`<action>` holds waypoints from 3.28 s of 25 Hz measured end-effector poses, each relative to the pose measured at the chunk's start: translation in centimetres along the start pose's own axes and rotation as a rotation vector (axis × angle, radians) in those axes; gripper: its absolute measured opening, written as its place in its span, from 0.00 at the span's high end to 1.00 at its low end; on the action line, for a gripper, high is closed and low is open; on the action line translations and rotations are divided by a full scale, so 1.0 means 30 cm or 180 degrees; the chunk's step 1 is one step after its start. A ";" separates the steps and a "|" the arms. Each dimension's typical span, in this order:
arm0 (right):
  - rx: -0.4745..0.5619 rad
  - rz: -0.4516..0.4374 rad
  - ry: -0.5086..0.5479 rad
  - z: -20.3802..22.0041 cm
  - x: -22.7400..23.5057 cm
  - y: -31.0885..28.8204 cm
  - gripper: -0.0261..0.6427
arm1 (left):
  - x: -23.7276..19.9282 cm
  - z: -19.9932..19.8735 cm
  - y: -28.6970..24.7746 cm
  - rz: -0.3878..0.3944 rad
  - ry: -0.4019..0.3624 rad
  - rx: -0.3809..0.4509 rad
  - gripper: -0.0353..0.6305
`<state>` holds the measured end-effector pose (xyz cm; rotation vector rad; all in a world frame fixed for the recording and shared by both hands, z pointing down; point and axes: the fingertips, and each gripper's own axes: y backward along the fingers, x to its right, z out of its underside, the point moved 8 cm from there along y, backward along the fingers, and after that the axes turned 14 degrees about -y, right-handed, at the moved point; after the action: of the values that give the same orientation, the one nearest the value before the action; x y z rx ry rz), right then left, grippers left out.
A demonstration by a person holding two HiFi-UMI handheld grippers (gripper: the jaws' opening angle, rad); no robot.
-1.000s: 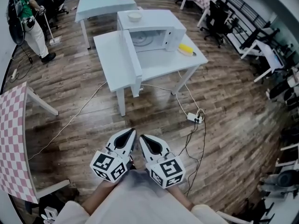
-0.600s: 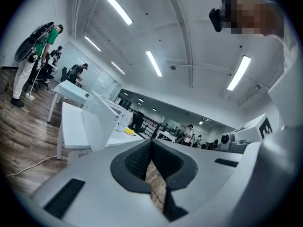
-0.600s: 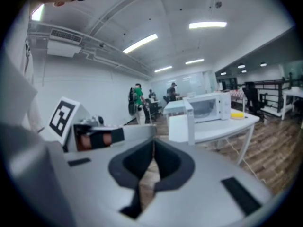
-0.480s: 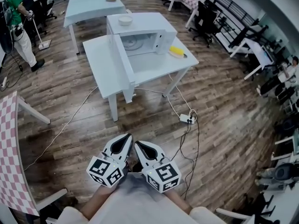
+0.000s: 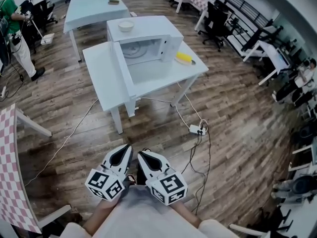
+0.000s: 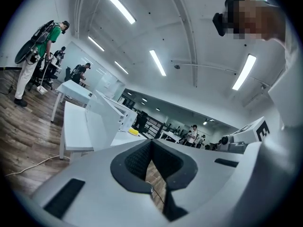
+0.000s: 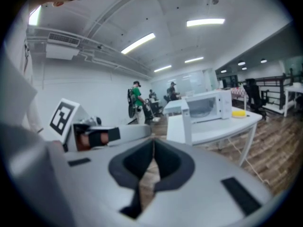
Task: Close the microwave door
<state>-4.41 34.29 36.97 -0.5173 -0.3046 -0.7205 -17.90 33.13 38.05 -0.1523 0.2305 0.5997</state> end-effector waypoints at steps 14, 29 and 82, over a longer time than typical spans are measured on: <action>-0.0077 -0.0106 -0.0037 -0.148 0.183 -0.128 0.93 | -0.100 0.005 -0.180 -0.0187 0.0115 -0.0148 0.92; -0.0161 -0.0301 -0.0099 -0.302 0.405 -0.296 0.93 | -0.220 -0.007 -0.354 -0.0472 0.0202 -0.0320 0.92; -0.0386 -0.0878 -0.0184 -0.495 0.697 -0.512 0.93 | -0.380 -0.042 -0.519 -0.1158 0.0118 -0.0392 0.92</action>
<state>1.24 5.02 38.97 -0.6188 -0.3927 -0.9972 -18.31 14.03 40.95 -0.3170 0.1955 0.2490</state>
